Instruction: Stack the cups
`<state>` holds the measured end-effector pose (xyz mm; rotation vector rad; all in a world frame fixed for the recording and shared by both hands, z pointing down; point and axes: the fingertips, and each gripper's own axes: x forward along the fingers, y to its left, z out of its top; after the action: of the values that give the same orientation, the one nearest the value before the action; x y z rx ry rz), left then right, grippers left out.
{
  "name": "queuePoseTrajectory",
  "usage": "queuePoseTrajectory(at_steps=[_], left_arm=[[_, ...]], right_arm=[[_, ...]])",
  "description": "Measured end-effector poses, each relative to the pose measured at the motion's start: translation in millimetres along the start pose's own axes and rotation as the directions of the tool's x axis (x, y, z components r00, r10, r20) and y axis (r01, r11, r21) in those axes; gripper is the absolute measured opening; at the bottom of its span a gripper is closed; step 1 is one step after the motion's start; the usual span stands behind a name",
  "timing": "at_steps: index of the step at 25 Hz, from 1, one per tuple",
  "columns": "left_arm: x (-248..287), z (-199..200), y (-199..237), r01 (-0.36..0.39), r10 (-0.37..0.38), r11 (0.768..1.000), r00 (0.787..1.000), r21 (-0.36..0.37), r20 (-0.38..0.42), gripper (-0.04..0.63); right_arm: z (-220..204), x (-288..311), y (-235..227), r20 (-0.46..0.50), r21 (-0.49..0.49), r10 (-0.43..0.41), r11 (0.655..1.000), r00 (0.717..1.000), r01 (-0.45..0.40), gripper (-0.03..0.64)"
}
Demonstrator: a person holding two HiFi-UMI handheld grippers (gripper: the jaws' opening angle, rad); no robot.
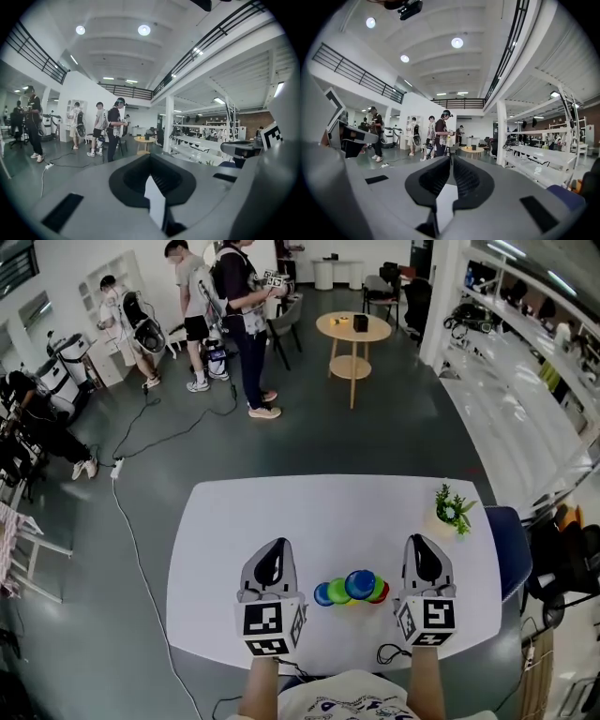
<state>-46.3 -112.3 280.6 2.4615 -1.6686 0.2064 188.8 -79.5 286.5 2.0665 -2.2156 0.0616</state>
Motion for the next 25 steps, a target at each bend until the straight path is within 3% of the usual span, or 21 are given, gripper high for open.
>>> queuePoseTrajectory(at_steps=[10, 25], left_arm=[[-25, 11, -6, -0.007, 0.007, 1.0, 0.999, -0.001, 0.045, 0.014], [-31, 11, -9, -0.005, 0.005, 1.0, 0.999, -0.006, 0.052, 0.014]], right_arm=[[16, -19, 5, 0.045, 0.023, -0.016, 1.0, 0.999, 0.015, 0.014], [15, -24, 7, 0.044, 0.021, -0.014, 1.0, 0.999, 0.013, 0.014]])
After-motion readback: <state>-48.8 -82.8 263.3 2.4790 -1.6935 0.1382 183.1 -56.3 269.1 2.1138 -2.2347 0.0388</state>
